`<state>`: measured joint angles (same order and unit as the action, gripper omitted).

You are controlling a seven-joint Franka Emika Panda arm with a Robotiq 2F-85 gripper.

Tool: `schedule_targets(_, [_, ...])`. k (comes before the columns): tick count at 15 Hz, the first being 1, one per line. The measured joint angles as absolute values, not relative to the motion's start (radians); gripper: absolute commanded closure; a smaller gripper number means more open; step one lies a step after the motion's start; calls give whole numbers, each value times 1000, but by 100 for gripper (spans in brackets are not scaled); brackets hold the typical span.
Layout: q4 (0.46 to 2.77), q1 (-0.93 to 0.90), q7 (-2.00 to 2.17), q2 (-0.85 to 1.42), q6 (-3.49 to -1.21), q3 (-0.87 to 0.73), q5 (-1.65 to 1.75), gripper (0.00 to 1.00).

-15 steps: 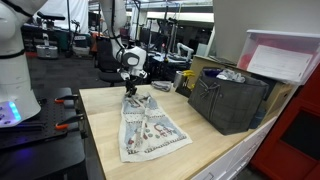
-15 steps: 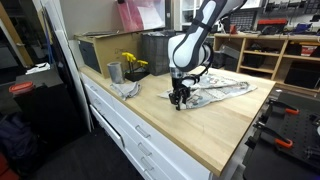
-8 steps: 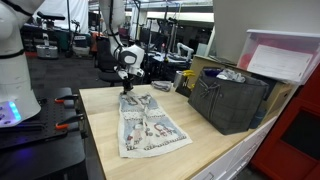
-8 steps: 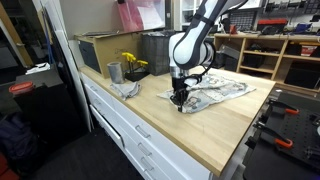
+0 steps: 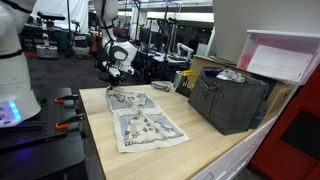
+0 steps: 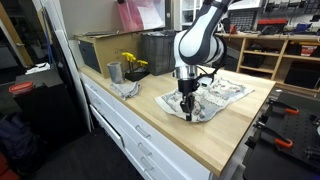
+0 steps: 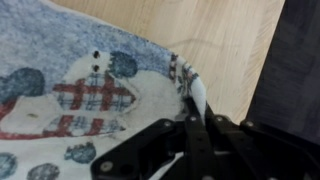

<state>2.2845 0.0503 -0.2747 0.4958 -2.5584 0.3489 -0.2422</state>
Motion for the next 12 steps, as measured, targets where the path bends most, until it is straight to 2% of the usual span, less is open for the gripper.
schedule_targets(8, [2263, 44, -285, 433, -2576, 300, -261, 2])
schedule_targets(12, [2195, 10, -197, 472, -2701, 216, -244, 0])
